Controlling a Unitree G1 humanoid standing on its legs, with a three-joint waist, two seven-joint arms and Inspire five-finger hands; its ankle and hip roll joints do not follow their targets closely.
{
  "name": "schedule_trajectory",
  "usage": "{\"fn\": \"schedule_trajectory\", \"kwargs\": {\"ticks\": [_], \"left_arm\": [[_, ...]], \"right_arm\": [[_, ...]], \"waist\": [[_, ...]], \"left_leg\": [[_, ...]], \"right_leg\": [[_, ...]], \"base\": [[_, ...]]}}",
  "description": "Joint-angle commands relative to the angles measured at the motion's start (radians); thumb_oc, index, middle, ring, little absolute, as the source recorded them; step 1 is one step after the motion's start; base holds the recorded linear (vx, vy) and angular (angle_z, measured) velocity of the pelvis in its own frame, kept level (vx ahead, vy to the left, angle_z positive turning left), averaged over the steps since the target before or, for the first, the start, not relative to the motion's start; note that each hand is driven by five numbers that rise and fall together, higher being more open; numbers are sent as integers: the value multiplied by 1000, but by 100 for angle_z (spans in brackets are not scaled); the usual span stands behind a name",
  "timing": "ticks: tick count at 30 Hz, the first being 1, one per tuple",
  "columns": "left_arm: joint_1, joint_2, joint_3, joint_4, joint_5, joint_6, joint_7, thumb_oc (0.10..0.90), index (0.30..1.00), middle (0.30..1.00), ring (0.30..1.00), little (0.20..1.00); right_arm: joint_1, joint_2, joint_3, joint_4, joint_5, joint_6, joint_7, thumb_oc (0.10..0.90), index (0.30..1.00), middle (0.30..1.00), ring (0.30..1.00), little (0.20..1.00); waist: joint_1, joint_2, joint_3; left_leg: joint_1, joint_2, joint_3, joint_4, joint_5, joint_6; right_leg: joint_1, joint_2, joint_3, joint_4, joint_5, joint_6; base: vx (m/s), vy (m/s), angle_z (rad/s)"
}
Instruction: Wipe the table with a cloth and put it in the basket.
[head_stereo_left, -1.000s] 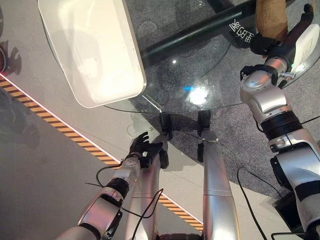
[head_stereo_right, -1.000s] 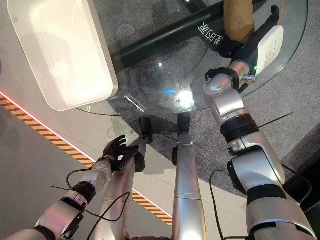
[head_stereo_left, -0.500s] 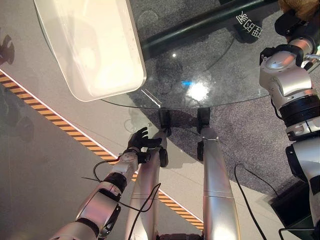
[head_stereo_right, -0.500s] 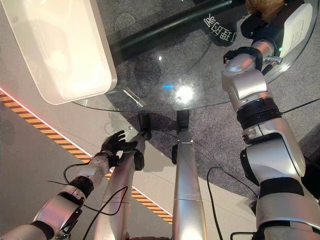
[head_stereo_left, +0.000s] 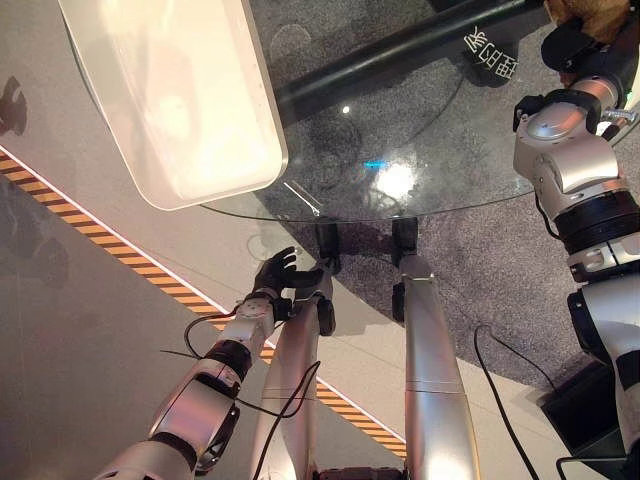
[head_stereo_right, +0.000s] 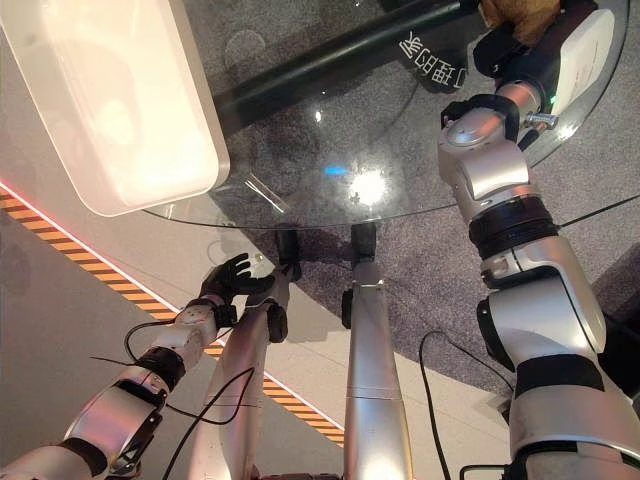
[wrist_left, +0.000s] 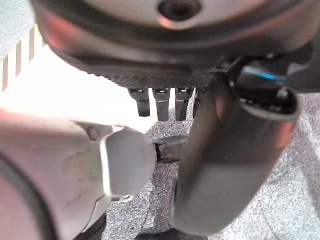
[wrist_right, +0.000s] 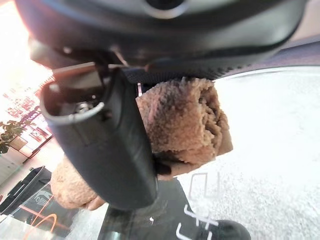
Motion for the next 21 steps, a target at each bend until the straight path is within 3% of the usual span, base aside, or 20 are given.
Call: {"fn": "schedule_trajectory", "kwargs": {"ticks": [1,17,21], "left_arm": [[60,14,14,52,-9,-6,-4,800,900,900,900,900],[50,31,20,41,15,-2,3,800,900,900,900,900],[52,38,18,42,29,-12,-6,800,900,900,900,900]], "right_arm": [[10,6,29,-55,-47,-13,51,100,300,300,300,200],[-11,36,145,-183,-151,73,392,100,300,300,300,200],[-3,55,192,-231,-172,65,480,100,300,300,300,200]], "waist": [[-21,93,-12],[-10,84,-12],[-6,82,-12]], "left_leg": [[11,-31,-33,22,-82,-49],[7,-41,-32,23,-86,-44],[5,-45,-35,21,-83,-46]], "right_leg": [[22,64,57,-85,-10,54],[25,64,49,-109,-4,54],[28,63,48,-122,0,54]], "base": [[0,0,0],[-4,0,2],[-9,-21,-2]]}}
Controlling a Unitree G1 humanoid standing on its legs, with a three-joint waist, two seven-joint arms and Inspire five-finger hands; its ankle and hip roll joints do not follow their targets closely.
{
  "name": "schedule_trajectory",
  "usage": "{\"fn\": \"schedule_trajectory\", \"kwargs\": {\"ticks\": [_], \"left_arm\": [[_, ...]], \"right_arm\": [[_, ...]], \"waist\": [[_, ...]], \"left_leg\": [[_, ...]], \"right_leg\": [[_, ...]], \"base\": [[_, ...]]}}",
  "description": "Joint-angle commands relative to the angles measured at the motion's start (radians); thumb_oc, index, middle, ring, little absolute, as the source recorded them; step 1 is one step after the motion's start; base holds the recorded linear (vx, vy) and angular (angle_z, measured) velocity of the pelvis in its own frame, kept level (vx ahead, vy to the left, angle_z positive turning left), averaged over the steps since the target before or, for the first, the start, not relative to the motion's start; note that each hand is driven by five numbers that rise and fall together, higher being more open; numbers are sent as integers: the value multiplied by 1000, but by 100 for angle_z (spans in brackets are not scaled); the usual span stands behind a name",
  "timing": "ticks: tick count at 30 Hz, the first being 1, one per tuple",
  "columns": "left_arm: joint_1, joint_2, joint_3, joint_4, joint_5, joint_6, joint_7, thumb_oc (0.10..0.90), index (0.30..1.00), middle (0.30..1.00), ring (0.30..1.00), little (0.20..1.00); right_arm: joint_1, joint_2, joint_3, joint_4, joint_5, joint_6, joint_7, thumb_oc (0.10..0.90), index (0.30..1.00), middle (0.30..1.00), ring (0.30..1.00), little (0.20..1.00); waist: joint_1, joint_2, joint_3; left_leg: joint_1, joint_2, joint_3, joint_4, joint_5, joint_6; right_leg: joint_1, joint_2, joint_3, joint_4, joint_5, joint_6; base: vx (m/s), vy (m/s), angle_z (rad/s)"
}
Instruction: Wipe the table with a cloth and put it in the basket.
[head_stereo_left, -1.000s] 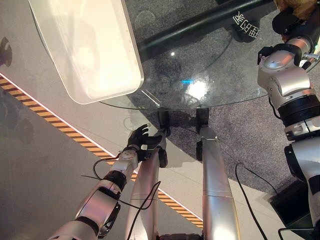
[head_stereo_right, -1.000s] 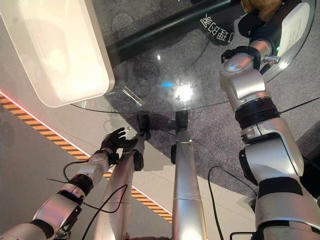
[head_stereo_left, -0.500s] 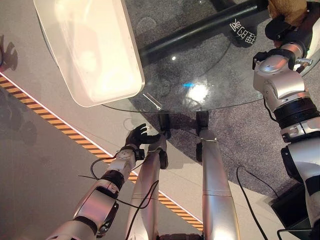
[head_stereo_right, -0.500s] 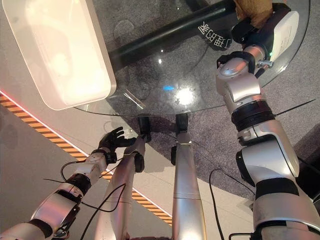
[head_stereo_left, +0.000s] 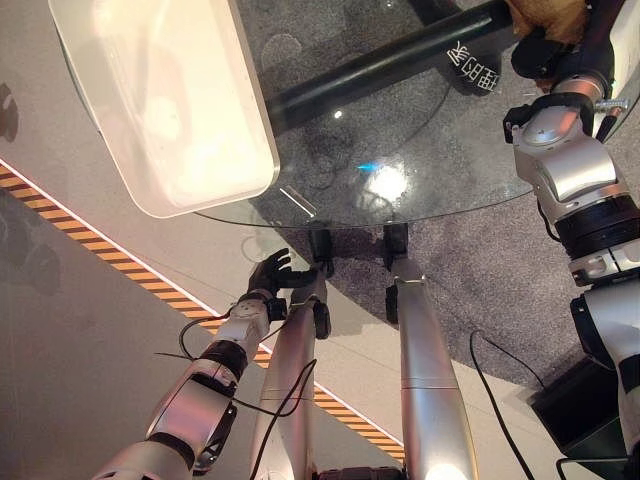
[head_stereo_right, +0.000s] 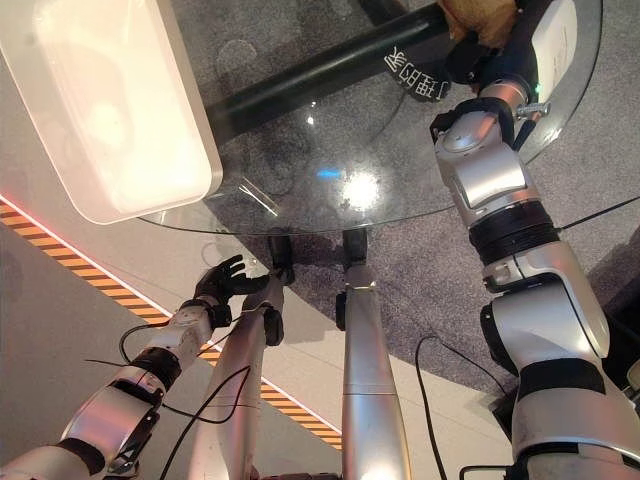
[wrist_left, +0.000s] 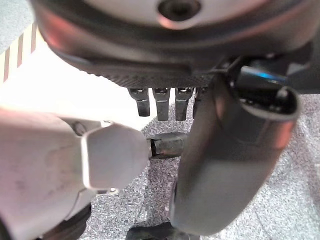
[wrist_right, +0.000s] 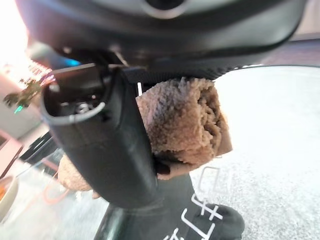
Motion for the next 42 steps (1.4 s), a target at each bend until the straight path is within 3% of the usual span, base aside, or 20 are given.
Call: {"fn": "schedule_trajectory", "kwargs": {"ticks": [1,7,21,28,32,34,42], "left_arm": [[54,36,-15,20,29,-13,-2,800,900,900,900,900],[71,38,-34,6,53,-30,-4,800,900,900,900,900],[67,34,-73,42,74,-81,-9,800,900,900,900,900],[57,45,-82,49,85,-84,-6,800,900,900,900,900],[51,56,-85,54,91,-75,-4,800,900,900,900,900],[53,61,-84,44,101,-66,3,800,900,900,900,900],[54,71,-91,27,111,-52,14,800,900,900,900,900]], "right_arm": [[-16,94,168,-129,-15,-36,232,100,300,300,300,200],[18,136,228,-186,-3,-57,276,100,300,300,300,200],[84,197,349,-136,-26,-155,371,100,300,300,300,200],[100,207,380,-129,3,-147,368,100,300,300,300,200],[104,211,395,-125,-2,-142,426,100,300,300,300,200],[105,211,409,-143,-6,-108,458,100,300,300,300,200],[127,200,378,-158,53,-74,282,100,300,300,300,200]], "waist": [[21,81,-12],[30,78,-12],[37,70,-12],[42,59,-12],[47,54,-12],[49,50,-12],[50,38,-12]], "left_leg": [[-5,-61,-3,38,-79,-41],[-15,-65,-9,52,-83,-42],[-8,-73,-24,62,-85,-47],[-11,-72,-30,65,-86,-45],[-15,-71,-34,68,-87,-44],[-19,-71,-38,70,-85,-45],[-26,-65,-41,72,-82,-43]], "right_leg": [[2,43,73,-100,7,56],[-5,41,71,-99,10,55],[2,41,70,-105,20,53],[0,41,66,-103,23,54],[-3,39,62,-102,24,53],[-6,39,59,-97,24,53],[-15,42,52,-85,27,52]], "base": [[-16,-43,-4],[-14,-49,-1],[-8,-38,8],[-5,-51,17],[-4,-59,24],[-15,-90,13],[-10,-53,1]]}}
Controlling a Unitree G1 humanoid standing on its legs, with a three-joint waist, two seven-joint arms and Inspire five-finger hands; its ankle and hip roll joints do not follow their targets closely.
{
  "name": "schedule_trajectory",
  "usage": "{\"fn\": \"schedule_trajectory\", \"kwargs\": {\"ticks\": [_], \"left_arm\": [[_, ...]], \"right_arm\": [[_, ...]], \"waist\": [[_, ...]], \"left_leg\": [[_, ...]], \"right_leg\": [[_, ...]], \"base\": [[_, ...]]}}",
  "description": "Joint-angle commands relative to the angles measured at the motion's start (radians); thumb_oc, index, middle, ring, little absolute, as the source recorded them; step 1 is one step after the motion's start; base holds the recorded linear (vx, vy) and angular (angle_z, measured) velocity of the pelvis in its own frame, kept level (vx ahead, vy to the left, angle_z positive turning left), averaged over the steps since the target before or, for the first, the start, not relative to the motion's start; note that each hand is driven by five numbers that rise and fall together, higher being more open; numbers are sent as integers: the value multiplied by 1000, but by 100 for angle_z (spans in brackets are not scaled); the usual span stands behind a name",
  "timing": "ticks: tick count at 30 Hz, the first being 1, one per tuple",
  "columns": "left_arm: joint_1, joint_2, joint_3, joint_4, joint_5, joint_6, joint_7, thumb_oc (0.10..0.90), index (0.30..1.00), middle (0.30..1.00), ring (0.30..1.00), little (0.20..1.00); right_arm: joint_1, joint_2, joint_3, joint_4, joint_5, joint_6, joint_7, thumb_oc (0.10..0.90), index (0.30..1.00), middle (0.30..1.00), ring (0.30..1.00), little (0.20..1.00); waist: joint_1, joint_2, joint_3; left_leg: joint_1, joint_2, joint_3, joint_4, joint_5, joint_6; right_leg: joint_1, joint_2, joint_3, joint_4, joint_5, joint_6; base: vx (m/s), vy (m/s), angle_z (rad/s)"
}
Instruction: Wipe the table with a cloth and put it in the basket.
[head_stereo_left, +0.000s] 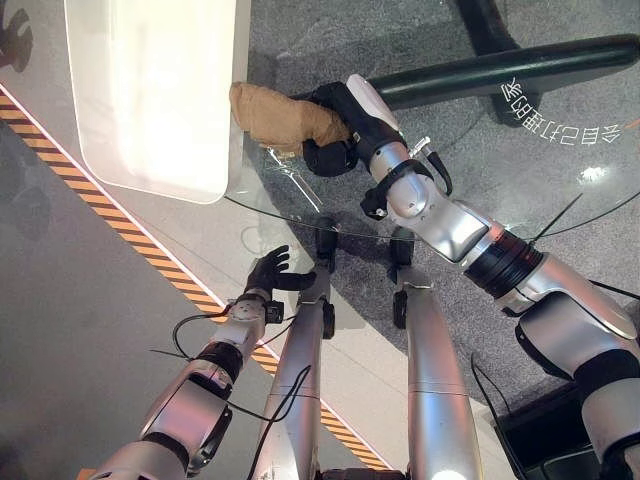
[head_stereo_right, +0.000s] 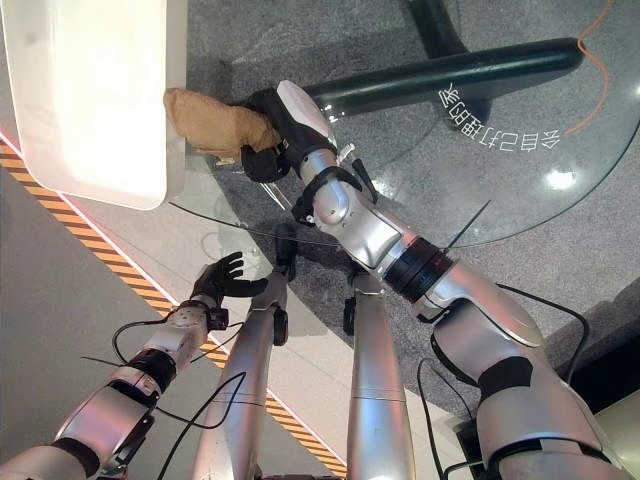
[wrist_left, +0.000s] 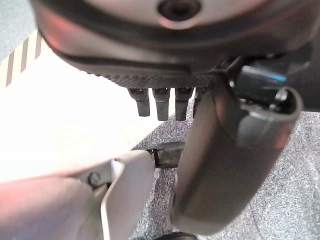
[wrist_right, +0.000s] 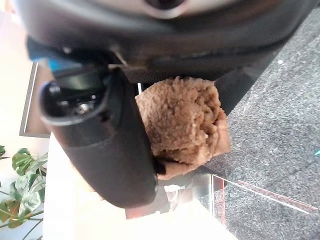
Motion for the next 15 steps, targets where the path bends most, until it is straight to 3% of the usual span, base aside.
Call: {"fn": "schedule_trajectory", "kwargs": {"ticks": [1,12,15], "left_arm": [[52,28,-8,15,23,13,16,800,900,900,900,900],[47,21,12,12,11,48,53,800,900,900,900,900],[45,23,19,13,8,53,56,800,900,900,900,900]], "right_arm": [[85,-9,-9,72,76,77,-118,100,300,300,300,200],[88,-87,-160,94,75,176,-398,100,300,300,300,200],[88,-114,-204,107,74,183,-423,100,300,300,300,200]], "waist": [[-7,19,0],[-27,6,0],[-31,3,0]], "left_leg": [[-20,-47,98,106,-102,11],[-19,-32,114,107,-113,23],[-21,-30,117,110,-117,26]], "right_leg": [[-40,39,132,-122,88,89],[-54,42,132,-100,91,93],[-57,42,131,-94,90,94]], "base": [[0,0,0],[0,0,0],[-1,-1,-2]]}}
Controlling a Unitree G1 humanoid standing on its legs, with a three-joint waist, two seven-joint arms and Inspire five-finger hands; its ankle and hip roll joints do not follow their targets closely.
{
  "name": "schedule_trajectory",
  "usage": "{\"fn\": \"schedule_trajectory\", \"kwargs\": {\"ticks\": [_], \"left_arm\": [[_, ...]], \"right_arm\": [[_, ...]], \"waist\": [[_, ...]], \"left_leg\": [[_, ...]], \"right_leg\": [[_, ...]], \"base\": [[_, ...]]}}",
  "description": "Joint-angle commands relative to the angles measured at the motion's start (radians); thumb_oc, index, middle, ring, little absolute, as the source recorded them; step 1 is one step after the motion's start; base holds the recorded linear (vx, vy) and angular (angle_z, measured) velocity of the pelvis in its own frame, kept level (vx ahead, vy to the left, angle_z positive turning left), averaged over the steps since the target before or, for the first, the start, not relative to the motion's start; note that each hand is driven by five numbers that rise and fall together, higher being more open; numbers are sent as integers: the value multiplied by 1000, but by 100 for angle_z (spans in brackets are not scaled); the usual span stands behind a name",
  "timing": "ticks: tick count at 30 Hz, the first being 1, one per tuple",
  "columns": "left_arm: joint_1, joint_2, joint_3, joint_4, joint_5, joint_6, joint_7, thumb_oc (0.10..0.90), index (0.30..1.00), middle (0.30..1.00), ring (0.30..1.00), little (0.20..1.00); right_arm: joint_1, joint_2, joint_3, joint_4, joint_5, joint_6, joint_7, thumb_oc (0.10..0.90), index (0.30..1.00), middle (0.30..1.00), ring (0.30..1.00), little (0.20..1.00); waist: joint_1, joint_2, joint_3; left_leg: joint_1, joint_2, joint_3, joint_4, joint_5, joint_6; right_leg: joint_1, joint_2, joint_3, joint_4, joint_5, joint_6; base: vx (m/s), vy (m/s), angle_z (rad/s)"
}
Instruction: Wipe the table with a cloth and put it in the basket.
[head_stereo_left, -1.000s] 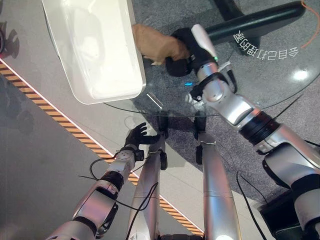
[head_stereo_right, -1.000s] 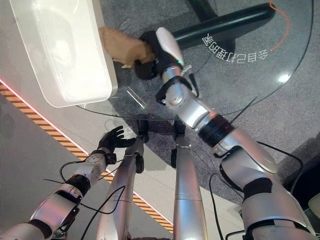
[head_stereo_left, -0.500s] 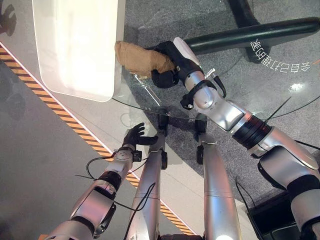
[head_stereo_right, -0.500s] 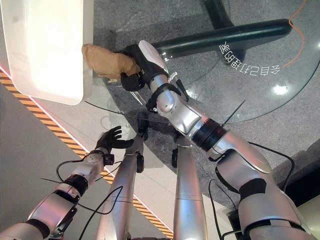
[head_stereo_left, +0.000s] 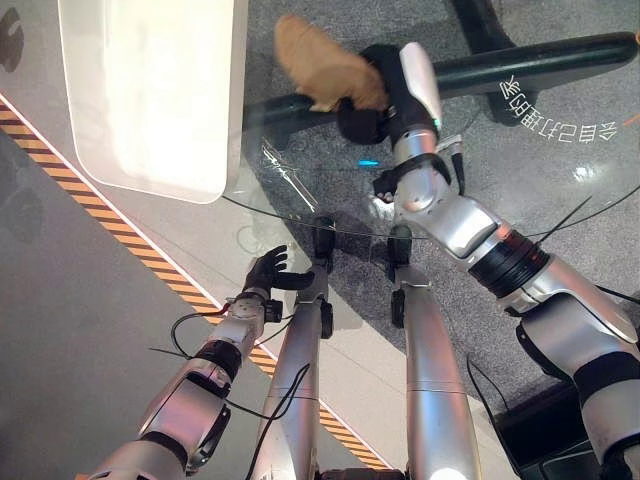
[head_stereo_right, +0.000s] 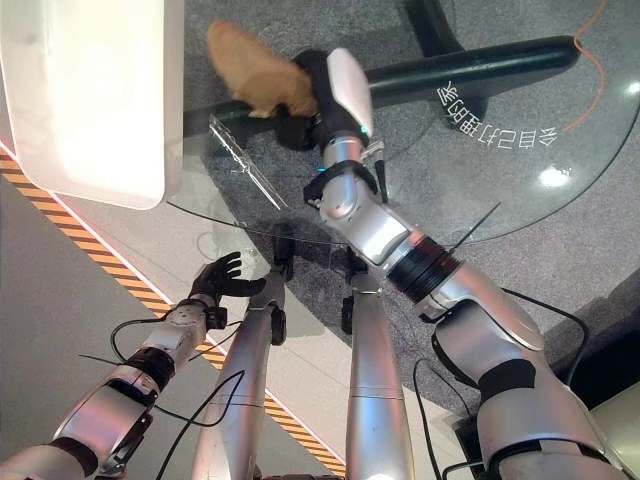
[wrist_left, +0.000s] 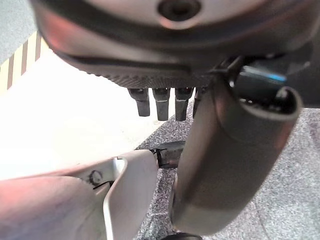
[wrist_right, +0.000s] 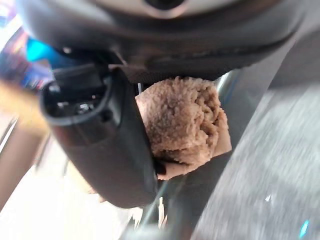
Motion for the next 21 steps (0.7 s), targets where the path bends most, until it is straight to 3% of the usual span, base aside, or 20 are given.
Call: {"fn": "schedule_trajectory", "kwargs": {"ticks": [1,7,12,21], "left_arm": [[45,24,19,28,6,17,26,800,900,900,900,900],[30,25,33,33,0,44,34,800,900,900,900,900],[18,22,34,40,-12,50,45,800,900,900,900,900],[3,30,42,60,-48,46,44,800,900,900,900,900]], "right_arm": [[69,-83,-70,96,44,81,-74,100,300,300,300,200],[58,-160,-187,166,68,39,-133,100,300,300,300,200],[64,-187,-224,214,89,7,-146,100,300,300,300,200],[111,-219,-326,288,200,-125,-314,100,300,300,300,200]], "waist": [[3,5,-2],[-10,-3,-2],[-16,-4,-2],[-29,-3,-2]], "left_leg": [[-2,-17,111,77,-117,23],[-6,-8,118,85,-126,27],[-13,-2,124,86,-128,29],[-9,6,133,61,-126,31]], "right_leg": [[-56,51,128,-94,93,80],[-65,47,123,-75,90,84],[-77,45,120,-60,83,83],[-75,48,123,-71,78,82]], "base": [[0,0,0],[-11,-12,-5],[-10,-2,-8],[-3,20,-9]]}}
